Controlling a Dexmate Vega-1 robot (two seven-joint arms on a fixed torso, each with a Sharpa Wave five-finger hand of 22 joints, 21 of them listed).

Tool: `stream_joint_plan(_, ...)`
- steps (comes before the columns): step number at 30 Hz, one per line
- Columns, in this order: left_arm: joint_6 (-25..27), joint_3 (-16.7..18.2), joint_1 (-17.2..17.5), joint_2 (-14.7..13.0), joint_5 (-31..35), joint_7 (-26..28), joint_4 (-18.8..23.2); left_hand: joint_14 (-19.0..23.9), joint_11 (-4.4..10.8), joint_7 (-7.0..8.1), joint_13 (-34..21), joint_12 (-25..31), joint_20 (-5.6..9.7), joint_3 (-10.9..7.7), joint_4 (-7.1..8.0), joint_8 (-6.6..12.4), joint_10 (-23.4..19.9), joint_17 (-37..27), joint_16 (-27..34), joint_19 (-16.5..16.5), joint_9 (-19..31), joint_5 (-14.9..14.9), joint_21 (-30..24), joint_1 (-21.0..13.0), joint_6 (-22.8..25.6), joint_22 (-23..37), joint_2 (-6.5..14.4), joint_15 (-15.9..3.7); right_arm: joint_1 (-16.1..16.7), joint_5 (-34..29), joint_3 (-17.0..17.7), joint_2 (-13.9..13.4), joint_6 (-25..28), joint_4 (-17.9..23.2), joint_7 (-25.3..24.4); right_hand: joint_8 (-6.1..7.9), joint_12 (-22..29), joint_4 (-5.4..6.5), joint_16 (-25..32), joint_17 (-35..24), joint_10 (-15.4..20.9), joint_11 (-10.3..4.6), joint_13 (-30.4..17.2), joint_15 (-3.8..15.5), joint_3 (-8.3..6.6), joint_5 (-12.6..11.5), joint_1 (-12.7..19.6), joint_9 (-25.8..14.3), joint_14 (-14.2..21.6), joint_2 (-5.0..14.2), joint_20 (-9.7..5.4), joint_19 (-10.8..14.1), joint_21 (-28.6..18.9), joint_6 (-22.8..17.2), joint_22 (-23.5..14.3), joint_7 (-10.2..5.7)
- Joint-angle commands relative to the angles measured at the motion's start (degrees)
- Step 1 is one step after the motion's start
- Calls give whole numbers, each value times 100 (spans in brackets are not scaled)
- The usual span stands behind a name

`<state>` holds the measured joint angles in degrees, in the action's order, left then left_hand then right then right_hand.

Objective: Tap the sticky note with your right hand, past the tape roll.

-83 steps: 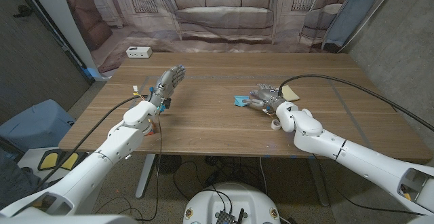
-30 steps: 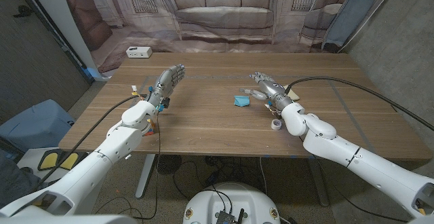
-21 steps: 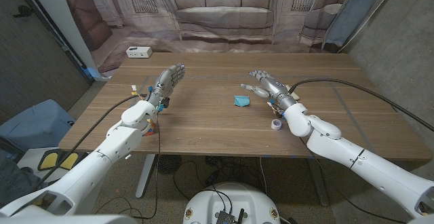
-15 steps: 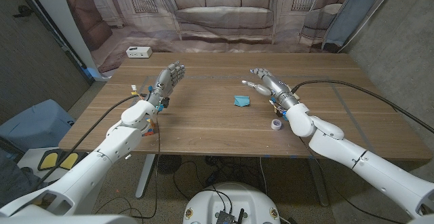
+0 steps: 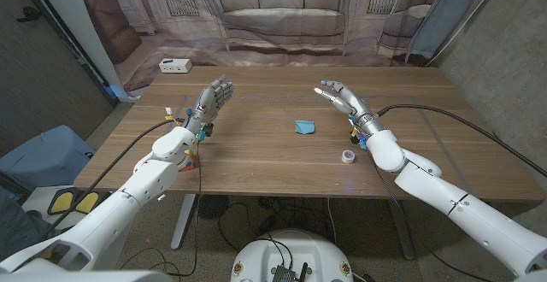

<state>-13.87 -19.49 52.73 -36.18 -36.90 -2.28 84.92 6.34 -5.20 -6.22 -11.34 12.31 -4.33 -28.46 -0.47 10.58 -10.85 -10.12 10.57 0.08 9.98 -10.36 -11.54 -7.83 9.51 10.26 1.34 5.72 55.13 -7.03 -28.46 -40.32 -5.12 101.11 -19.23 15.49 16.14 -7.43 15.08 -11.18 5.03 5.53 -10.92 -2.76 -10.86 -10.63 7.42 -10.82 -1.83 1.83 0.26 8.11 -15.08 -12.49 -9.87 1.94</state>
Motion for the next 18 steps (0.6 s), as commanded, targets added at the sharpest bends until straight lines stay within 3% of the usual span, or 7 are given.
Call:
stream_joint_plan(1, -103, -27, 18, 15, 39, -59, 3, 9, 20, 10, -6, -6, 44, 34, -9, 6, -19, -18, 14, 12, 27, 11, 0, 16, 10, 9, -103, -43, 86, 888, 301, 205, -784, -347, 184, -65, 4, -33, 12, -6, 28, 44, -13, -42, -13, -15, 66, -19, 51, -18, 4, 114, -23, 99, 2, 1)
stream_joint_plan(10, -215, -27, 18, 54, 57, -81, -24, 22, 37, 3, -6, -6, 50, 73, -28, 9, -18, -17, 19, 14, 28, 26, 2, 51, 13, 8, -162, -45, 120, 1144, 410, 193, -650, -284, 314, -143, -37, -36, -7, -7, 20, 77, -15, -45, -12, -17, 80, -18, 91, -26, -9, 225, -22, 205, 2, 49)
stream_joint_plan(18, -303, -60, -23, 70, 71, -199, -86, 41, 61, 4, -6, 4, 57, 95, -41, 12, -44, -16, 25, 22, 28, 31, 1, 72, 19, 7, -192, -54, 108, 1609, 493, 290, -913, -433, 544, -166, -56, -25, -20, -14, 19, 102, -16, -50, 4, -16, 57, -18, 96, -44, -12, 263, -14, 217, 3, 46)
